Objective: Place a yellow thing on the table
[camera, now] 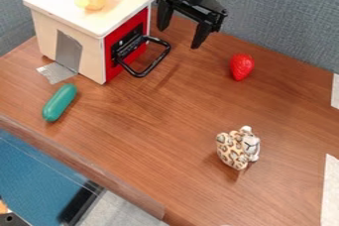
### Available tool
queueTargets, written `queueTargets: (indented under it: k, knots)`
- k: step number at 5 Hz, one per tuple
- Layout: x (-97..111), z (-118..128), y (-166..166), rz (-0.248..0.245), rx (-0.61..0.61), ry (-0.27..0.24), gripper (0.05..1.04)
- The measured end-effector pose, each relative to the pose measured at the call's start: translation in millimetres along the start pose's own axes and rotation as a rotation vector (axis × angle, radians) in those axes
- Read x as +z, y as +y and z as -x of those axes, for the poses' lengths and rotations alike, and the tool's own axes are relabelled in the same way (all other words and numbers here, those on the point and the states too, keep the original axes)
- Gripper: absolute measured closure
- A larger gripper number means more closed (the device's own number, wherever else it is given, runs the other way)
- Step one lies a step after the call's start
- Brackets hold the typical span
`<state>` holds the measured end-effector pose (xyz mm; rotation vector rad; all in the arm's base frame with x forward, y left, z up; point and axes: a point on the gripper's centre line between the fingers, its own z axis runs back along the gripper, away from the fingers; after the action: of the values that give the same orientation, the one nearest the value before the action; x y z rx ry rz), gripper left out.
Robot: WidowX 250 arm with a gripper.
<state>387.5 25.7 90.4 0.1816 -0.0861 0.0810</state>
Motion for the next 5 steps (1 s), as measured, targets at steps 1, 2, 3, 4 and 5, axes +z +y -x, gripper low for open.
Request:
queueTargets:
  k: [1, 2, 3, 4, 5]
  knots:
    - [-13, 3, -3, 0.001, -0.006, 0.038, 0.083]
    - [-3, -3, 3, 0.029, 0.002, 0.034, 0.083]
    - [24, -9, 28, 0.051, 0.074, -0.016, 0.083]
    - [34, -6, 52, 0.052, 0.118, -0.029, 0.083]
    - [39, -6, 86, 0.065, 0.182, -0.032, 0.083]
